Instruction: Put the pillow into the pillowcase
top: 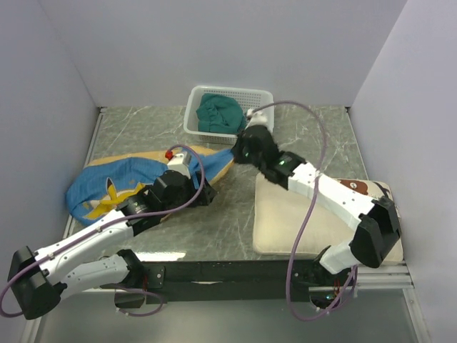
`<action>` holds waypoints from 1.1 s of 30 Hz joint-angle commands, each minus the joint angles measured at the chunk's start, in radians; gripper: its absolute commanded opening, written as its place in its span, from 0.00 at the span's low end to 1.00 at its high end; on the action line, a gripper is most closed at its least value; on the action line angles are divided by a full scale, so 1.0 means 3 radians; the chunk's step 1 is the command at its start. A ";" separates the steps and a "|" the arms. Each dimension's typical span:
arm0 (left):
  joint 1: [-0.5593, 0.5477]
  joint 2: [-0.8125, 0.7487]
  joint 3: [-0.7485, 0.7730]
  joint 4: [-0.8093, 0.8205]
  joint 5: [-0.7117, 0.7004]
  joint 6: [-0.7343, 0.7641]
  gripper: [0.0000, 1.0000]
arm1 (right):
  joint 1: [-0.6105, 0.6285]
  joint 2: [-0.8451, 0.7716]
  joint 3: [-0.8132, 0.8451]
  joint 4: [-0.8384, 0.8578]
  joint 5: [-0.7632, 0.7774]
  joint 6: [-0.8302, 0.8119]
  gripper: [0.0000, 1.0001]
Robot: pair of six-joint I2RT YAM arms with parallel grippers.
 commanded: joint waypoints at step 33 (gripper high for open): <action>-0.0615 0.1347 -0.0204 -0.0904 -0.1933 -0.1644 0.70 | -0.1011 -0.0151 0.0803 -0.0410 0.0173 -0.0344 0.00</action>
